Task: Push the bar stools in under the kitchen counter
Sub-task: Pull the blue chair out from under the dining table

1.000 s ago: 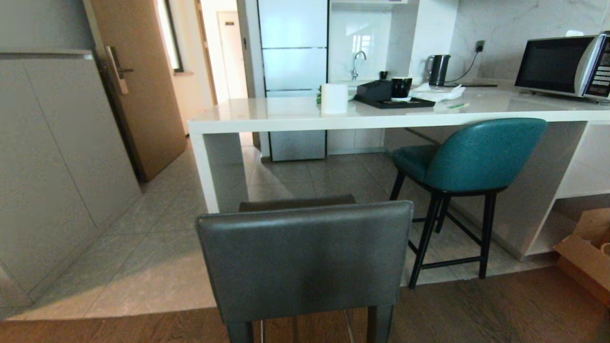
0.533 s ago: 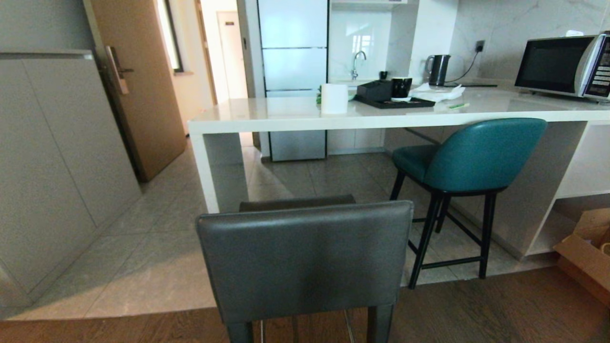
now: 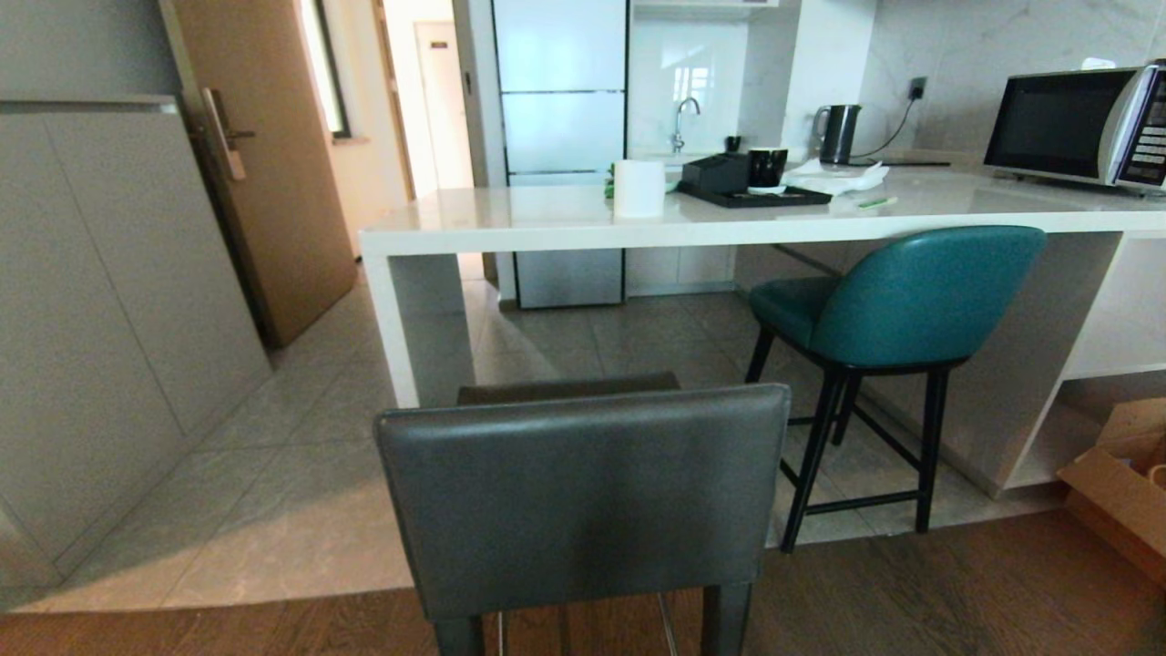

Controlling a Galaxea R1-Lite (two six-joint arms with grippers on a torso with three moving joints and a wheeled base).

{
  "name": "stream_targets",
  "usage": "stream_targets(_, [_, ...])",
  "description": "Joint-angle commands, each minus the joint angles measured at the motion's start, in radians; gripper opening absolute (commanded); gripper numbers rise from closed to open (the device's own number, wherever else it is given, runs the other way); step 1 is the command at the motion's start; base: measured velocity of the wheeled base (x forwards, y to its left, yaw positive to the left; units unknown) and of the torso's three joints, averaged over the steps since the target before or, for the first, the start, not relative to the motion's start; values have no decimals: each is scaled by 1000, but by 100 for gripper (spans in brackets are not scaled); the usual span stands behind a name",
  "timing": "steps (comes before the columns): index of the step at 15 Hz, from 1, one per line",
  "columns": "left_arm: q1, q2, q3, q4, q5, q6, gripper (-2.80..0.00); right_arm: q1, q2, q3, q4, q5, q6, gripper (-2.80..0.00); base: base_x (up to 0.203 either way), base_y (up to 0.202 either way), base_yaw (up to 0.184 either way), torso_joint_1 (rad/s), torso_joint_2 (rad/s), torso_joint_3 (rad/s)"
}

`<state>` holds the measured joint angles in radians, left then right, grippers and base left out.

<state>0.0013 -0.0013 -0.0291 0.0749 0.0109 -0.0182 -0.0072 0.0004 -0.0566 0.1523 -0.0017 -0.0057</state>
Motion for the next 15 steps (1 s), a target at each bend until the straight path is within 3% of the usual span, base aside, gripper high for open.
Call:
stream_targets(1, [0, 1, 0, 0, 0, 0, -280, 0, 1, 0, 1, 0, 0, -280, 0, 0, 0, 0, 0, 0])
stream_targets(15, [0, 1, 0, 0, 0, 1, -280, 1, 1, 0, 1, 0, -2, -280, 0, 0, 0, 0, 0, 0])
